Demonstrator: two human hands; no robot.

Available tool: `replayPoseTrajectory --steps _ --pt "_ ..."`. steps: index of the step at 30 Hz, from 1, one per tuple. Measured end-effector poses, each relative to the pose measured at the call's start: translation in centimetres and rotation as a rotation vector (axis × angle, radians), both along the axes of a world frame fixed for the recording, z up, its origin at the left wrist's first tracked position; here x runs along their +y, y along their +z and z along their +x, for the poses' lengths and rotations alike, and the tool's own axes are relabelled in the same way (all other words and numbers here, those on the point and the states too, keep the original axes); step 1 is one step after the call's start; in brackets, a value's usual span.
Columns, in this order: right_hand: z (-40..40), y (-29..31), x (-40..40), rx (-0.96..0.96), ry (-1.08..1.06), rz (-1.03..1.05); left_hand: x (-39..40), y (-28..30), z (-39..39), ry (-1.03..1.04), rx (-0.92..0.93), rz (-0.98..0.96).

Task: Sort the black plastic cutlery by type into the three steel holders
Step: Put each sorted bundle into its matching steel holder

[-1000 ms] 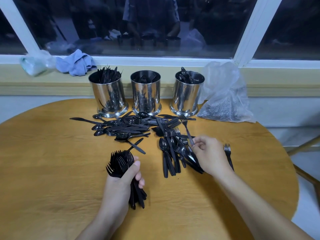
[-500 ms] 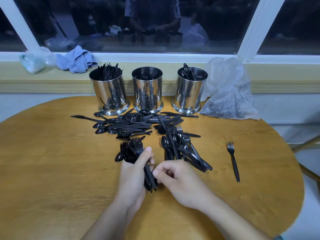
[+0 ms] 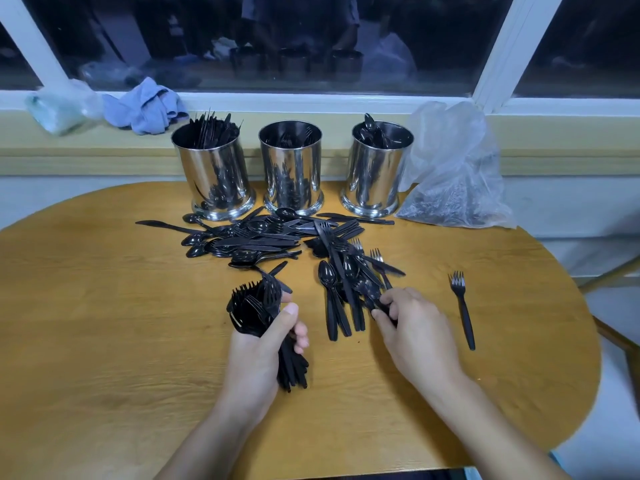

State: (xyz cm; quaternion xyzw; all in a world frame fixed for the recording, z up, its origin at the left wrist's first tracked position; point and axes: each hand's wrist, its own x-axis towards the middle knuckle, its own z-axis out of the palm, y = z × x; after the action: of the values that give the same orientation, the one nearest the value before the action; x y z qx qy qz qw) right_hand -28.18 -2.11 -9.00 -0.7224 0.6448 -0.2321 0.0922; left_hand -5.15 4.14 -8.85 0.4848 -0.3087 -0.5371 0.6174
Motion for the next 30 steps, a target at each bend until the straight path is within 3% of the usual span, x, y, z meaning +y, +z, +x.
replayPoseTrajectory --steps 9,13,19,24,27,30 --pt "-0.2 0.1 0.6 -0.213 -0.001 0.172 0.0 -0.2 0.0 -0.020 -0.049 -0.023" --pt "0.0 1.4 1.3 -0.220 0.005 0.097 0.1 0.3 -0.4 -0.003 -0.067 0.005" --pt "3.1 4.3 4.7 -0.660 0.354 0.354 1.3 0.7 -2.4 -0.038 -0.022 0.004" --pt "3.9 4.0 5.8 -0.540 0.447 0.311 1.8 0.7 -2.9 -0.037 0.030 0.076" --pt "2.3 2.5 4.1 -0.362 0.264 0.080 2.0 0.9 -2.3 -0.039 0.004 0.106" --pt "0.4 0.5 1.6 -0.156 0.091 -0.016 2.1 0.8 -2.0 -0.048 0.115 0.122"
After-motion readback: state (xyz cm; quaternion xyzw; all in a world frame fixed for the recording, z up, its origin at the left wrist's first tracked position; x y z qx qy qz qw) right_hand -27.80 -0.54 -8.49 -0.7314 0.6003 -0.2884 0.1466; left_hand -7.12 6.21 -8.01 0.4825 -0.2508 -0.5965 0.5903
